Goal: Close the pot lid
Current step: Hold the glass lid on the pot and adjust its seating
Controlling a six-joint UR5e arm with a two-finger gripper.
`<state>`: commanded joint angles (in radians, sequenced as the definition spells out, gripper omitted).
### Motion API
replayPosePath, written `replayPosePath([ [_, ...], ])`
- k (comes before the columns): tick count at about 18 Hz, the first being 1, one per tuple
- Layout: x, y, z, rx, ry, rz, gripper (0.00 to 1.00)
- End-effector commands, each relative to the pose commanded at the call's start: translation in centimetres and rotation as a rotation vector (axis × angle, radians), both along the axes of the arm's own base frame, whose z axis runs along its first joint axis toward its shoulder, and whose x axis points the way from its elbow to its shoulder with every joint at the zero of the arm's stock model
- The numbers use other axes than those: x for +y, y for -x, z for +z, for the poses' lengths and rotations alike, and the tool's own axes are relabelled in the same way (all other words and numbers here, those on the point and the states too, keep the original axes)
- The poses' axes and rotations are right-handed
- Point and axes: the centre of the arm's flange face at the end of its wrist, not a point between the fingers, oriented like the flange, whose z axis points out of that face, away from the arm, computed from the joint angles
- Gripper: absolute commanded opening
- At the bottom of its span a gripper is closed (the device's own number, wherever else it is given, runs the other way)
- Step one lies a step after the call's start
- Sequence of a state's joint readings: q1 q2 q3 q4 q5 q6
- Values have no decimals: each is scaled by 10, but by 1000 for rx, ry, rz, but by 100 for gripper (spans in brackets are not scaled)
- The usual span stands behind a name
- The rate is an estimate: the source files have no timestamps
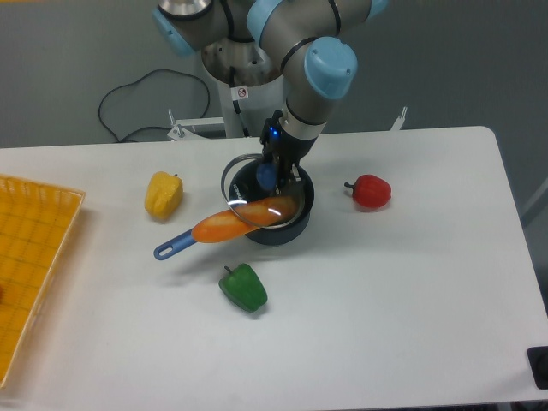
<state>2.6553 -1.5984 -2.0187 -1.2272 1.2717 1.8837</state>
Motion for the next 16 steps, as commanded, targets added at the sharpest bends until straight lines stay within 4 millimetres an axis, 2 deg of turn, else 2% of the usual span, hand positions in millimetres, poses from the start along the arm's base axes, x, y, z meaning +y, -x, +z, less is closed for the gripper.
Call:
replayPosePath([
  [16, 1, 3, -1, 2, 1, -8, 35],
])
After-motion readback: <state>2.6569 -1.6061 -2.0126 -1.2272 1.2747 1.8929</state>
